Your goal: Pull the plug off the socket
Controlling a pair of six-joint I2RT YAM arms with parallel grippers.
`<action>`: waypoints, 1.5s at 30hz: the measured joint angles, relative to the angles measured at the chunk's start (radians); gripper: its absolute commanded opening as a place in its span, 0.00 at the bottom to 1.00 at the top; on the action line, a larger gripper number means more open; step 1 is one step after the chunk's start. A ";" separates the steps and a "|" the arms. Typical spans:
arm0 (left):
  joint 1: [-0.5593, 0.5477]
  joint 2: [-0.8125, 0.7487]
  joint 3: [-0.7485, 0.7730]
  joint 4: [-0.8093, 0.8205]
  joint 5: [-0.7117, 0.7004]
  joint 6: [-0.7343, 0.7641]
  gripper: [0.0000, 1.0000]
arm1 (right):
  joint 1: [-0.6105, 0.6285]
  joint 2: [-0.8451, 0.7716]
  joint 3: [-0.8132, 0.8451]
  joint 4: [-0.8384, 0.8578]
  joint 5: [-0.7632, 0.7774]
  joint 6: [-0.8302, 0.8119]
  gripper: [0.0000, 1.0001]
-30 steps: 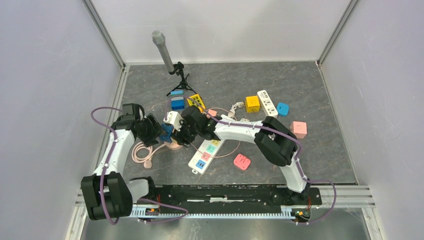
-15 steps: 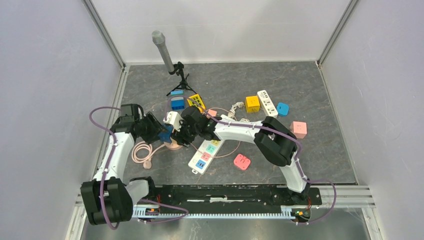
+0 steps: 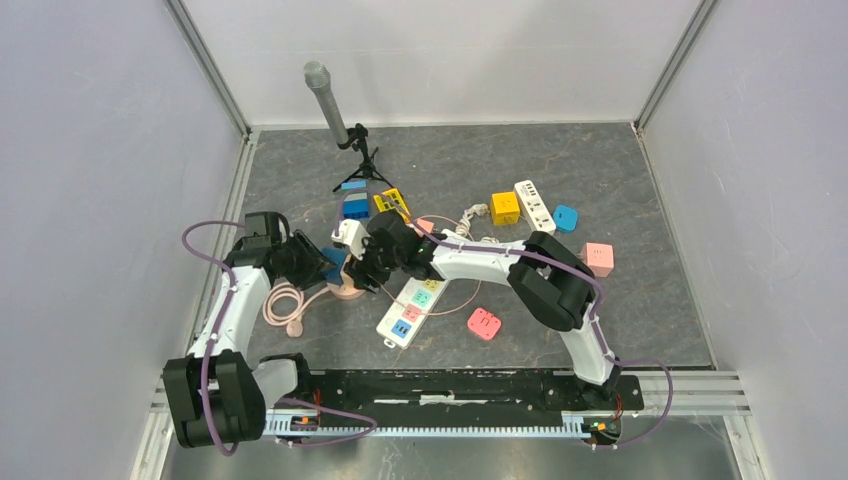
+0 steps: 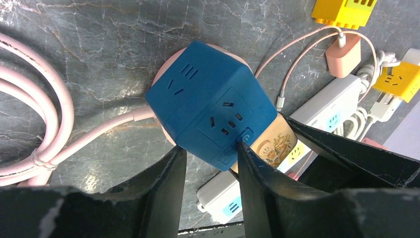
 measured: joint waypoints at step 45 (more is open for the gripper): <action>-0.001 0.070 0.027 0.037 0.047 -0.041 0.40 | -0.053 -0.020 -0.070 0.127 -0.054 0.118 0.00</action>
